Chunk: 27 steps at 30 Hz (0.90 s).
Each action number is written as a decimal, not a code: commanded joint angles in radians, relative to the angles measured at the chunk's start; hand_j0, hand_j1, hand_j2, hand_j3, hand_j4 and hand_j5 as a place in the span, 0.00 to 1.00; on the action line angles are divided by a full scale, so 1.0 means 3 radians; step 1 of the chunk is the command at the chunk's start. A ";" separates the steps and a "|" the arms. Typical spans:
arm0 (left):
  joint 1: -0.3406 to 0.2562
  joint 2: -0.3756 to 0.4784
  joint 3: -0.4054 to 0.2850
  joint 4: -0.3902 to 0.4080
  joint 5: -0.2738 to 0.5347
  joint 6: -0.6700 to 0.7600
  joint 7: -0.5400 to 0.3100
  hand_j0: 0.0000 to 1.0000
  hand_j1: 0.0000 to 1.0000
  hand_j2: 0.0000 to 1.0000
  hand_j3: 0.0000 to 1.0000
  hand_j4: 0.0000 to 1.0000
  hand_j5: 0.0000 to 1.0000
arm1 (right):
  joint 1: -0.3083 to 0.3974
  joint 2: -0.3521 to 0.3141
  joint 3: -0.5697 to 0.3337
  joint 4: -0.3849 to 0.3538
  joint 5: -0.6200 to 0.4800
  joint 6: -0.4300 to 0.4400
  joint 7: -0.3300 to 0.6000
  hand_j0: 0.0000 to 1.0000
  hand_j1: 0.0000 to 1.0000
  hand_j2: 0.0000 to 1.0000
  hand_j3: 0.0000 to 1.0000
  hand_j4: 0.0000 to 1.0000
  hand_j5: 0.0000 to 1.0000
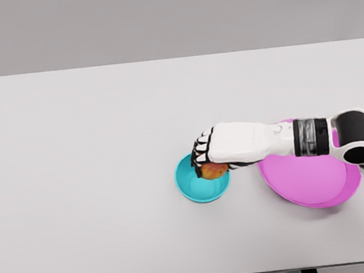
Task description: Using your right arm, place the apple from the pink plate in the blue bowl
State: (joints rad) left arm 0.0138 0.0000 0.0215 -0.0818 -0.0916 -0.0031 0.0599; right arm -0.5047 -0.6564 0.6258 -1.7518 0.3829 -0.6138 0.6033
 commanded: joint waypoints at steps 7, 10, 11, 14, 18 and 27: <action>0.0000 0.0000 0.0000 0.0002 0.0003 0.0000 0.0000 1.00 1.00 1.00 1.00 1.00 1.00 | -0.0010 0.0025 0.0128 0.0005 0.0017 0.0010 -0.0001 0.52 0.52 0.52 0.52 0.52 0.52; 0.0000 0.0000 0.0000 0.0002 -0.0002 0.0000 0.0000 1.00 1.00 1.00 1.00 1.00 1.00 | -0.0046 0.0071 0.0138 0.0005 0.0017 0.0010 -0.0001 0.53 0.53 0.53 0.53 0.53 0.53; 0.0000 0.0000 0.0000 0.0002 -0.0002 0.0000 0.0000 1.00 1.00 1.00 1.00 1.00 1.00 | -0.0051 0.0076 0.0148 0.0010 0.0017 0.0010 -0.0001 0.54 0.54 0.54 0.54 0.54 0.54; 0.0000 0.0000 0.0000 0.0002 -0.0002 0.0000 0.0000 1.00 1.00 1.00 1.00 1.00 1.00 | -0.0066 0.0076 0.0143 0.0015 0.0017 0.0010 -0.0001 0.77 0.77 0.77 0.77 0.77 0.77; 0.0000 0.0000 0.0000 0.0001 -0.0002 0.0000 0.0000 1.00 1.00 1.00 1.00 1.00 1.00 | -0.0072 0.0076 0.0149 0.0005 0.0017 0.0010 -0.0001 1.00 1.00 1.00 1.00 1.00 1.00; 0.0000 0.0000 0.0000 0.0002 -0.0002 0.0000 0.0000 1.00 1.00 1.00 1.00 1.00 1.00 | -0.0138 -0.0046 -0.0199 -0.0005 -0.0018 0.0010 -0.0001 1.00 1.00 1.00 1.00 1.00 1.00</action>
State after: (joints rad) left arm 0.0138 0.0000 0.0214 -0.0813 -0.0917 -0.0031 0.0599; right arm -0.5446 -0.6555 0.6175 -1.7527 0.3882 -0.6140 0.6034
